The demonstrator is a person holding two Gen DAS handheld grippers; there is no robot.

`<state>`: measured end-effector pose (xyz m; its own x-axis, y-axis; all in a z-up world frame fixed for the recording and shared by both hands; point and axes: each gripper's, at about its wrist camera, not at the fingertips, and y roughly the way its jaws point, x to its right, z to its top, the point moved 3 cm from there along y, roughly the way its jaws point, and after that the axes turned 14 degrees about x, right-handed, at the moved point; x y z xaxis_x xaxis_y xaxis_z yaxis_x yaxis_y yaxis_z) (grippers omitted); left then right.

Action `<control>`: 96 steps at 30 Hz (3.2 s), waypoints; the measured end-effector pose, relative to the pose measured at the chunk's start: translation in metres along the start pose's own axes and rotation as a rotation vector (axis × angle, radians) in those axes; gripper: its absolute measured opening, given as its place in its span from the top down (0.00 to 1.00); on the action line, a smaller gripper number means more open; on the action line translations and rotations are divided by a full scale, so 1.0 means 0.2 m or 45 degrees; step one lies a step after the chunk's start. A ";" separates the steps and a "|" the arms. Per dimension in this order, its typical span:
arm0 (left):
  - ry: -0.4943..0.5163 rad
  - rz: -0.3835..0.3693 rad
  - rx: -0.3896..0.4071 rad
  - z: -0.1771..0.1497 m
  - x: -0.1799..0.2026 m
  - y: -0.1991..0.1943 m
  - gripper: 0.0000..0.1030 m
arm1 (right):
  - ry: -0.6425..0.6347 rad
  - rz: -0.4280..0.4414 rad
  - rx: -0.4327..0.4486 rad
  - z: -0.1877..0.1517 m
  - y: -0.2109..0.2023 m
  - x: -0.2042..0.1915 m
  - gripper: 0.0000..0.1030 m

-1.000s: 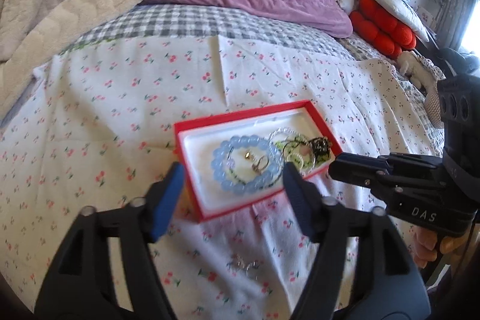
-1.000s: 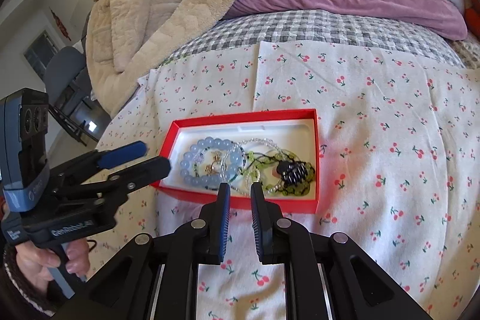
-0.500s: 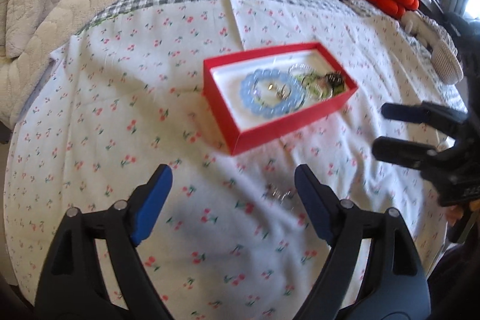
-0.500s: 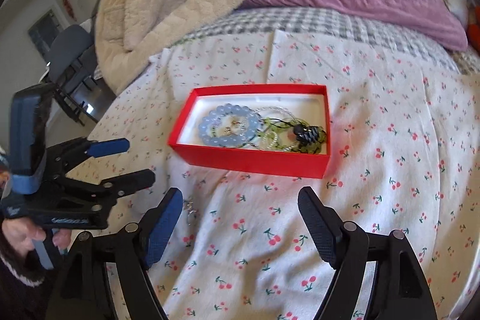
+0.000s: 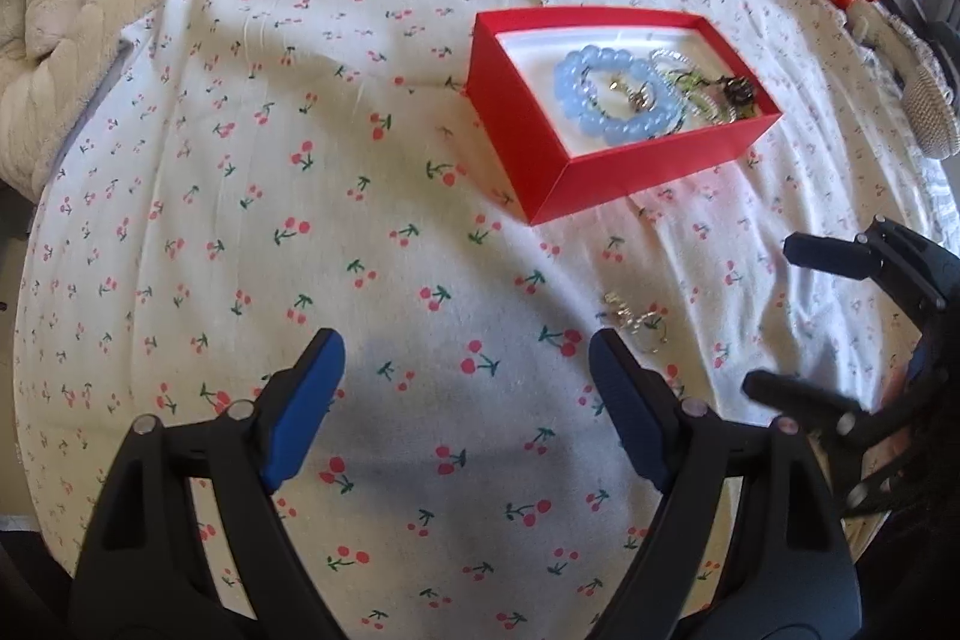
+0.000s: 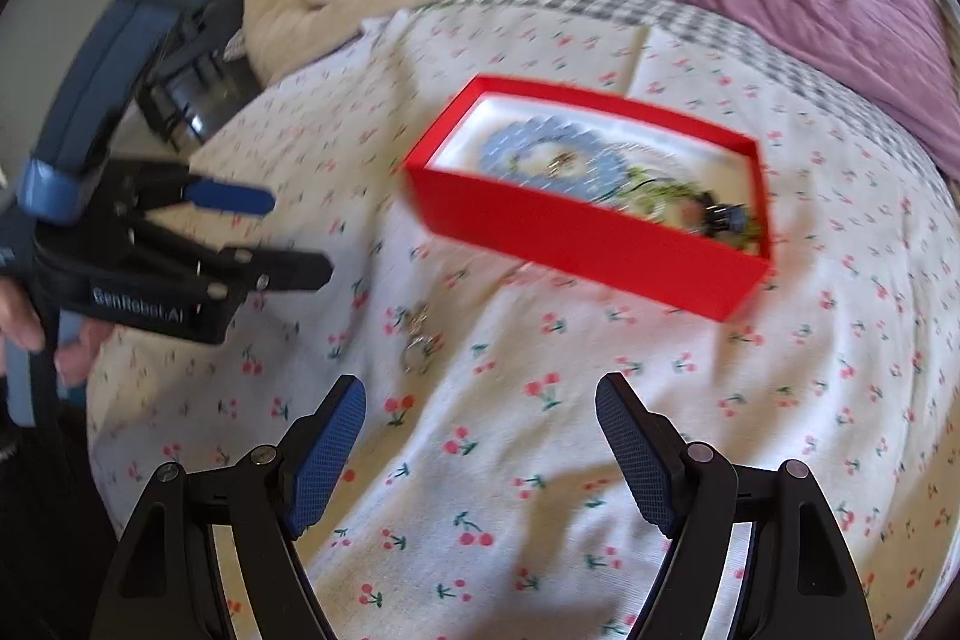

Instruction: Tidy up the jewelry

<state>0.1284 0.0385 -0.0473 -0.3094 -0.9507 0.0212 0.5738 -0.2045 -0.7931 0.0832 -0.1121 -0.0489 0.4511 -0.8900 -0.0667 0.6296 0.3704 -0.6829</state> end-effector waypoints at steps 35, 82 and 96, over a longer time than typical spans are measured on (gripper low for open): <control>0.276 -0.230 0.041 -0.06 0.23 0.02 0.55 | -0.114 -0.026 -0.084 -0.03 0.19 -0.05 0.91; 0.270 -0.267 0.022 -0.07 0.30 0.10 0.89 | -0.064 -0.005 -0.114 -0.06 0.13 0.00 0.43; 0.286 -0.261 0.008 -0.08 0.31 0.12 0.89 | -0.150 0.016 -0.101 -0.08 0.20 -0.05 0.76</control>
<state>0.1105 -0.0213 -0.0744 -0.5787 -0.8143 0.0445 0.4866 -0.3885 -0.7824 0.0940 -0.0918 -0.0870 0.5331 -0.8460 0.0069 0.5732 0.3552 -0.7385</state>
